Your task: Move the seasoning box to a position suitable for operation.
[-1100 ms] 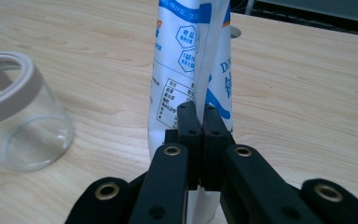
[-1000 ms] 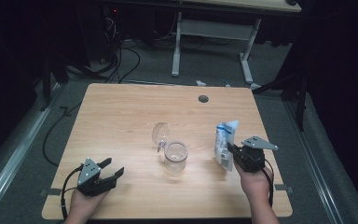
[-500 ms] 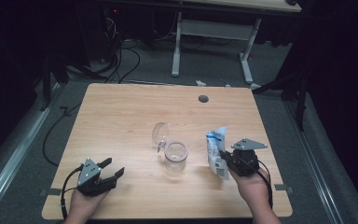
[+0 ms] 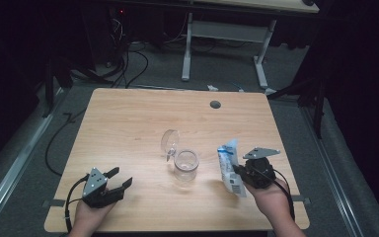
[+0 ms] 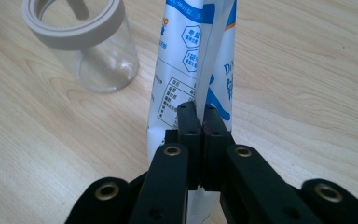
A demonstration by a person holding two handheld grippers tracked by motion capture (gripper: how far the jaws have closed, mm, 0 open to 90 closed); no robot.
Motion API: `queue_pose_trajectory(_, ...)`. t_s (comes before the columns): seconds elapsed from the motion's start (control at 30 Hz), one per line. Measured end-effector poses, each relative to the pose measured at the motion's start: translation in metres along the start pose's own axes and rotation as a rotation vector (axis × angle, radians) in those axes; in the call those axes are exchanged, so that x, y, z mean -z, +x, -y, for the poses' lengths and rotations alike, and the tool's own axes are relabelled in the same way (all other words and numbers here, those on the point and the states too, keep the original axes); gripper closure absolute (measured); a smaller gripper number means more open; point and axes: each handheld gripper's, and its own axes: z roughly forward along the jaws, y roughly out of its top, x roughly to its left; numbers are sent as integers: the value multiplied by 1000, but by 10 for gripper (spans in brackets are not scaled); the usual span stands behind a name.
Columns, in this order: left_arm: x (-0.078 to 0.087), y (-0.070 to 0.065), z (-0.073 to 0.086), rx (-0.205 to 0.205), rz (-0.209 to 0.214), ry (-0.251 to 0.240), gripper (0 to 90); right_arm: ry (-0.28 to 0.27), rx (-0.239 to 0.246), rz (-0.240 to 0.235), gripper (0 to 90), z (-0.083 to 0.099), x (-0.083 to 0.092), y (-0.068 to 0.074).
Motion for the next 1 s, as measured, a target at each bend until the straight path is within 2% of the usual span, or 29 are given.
queue_pose_trajectory(0.1, 1, -1, 0, -5, 2, 2, 360, 37, 28, -1, 896, -3, 2, 1)
queue_pose_trajectory(0.67, 1, -4, -1, -11, 11, 3, 363, 177, 75, -26, 897, -22, 4, 7)
queue_pose_trajectory(0.8, 2, -14, -6, -28, 41, -7, 366, 195, 77, -34, 897, -25, 4, 7)
queue_pose_trajectory(0.87, 1, -23, -9, -60, 54, -11, 366, 219, 86, -43, 897, -26, 4, 7)
queue_pose_trajectory(0.9, -1, -32, -11, -87, 72, -6, 366, 232, 90, -43, 897, -26, 4, 8)
queue_pose_trajectory(1.0, -4, -40, -14, -102, 97, -4, 362, 245, 94, -48, 897, -27, 3, 9)
